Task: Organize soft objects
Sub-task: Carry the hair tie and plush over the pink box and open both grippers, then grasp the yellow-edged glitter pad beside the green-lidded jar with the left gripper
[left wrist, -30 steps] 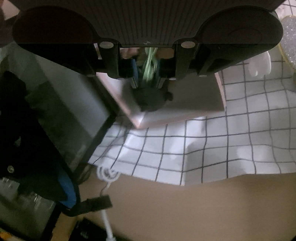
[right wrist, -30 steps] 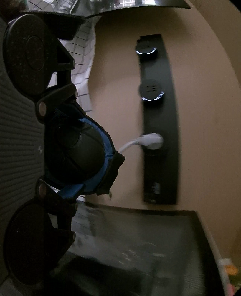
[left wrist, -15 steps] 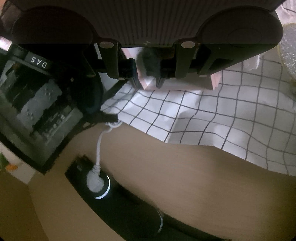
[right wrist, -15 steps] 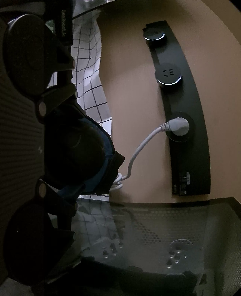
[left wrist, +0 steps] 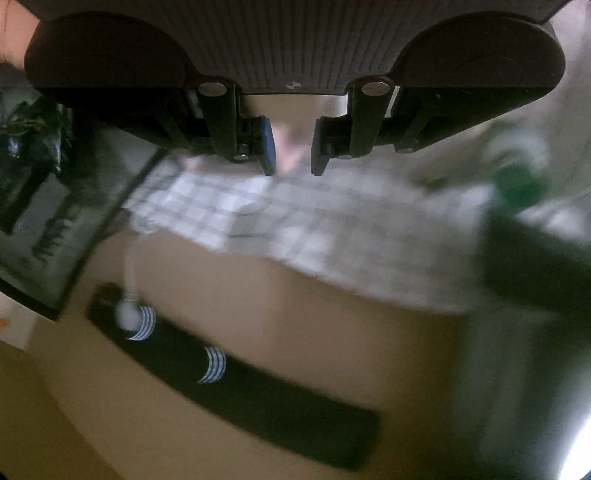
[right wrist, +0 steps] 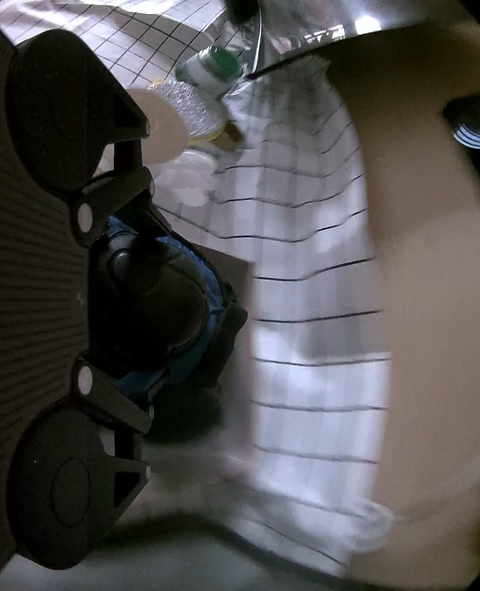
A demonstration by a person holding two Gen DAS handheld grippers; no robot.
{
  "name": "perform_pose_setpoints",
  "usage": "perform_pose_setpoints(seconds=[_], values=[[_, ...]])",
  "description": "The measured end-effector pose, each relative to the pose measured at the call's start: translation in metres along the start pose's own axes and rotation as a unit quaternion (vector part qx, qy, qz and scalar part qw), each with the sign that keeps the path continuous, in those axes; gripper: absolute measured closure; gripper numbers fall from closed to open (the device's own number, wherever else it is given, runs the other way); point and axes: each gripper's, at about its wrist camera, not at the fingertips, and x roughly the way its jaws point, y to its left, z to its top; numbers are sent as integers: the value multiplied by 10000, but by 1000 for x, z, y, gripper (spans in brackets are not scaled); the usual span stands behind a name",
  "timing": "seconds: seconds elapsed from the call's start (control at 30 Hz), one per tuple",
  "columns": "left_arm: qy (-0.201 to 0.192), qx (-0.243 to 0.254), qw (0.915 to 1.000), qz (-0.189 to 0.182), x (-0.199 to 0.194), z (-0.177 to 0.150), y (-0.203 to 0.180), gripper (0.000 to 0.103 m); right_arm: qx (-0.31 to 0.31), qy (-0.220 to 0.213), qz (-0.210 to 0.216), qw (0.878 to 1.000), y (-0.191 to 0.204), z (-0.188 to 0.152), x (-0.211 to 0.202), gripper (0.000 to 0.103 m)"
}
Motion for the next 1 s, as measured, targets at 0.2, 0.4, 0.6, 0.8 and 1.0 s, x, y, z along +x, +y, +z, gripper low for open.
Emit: perform_pose_setpoints(seconds=[0.2,0.4,0.6,0.8,1.0], values=[[245,-613,9952,717,-39,-34,68,80,-132,293,-759,9966,3,5,45,29],[676,-726,9877,1205,-45,-62,101,80,126,387,-713,9966,2,-3,51,29],[1023,-408,9841,1395,-37,-74,106,80,721,147,-390,9965,-10,-8,16,29],[1124,-94,9848,1323,-25,-71,101,80,416,-425,-551,9967,18,11,-42,28],[1013,-98,9884,1124,-19,-65,102,80,635,-586,153,9961,75,51,-89,28]])
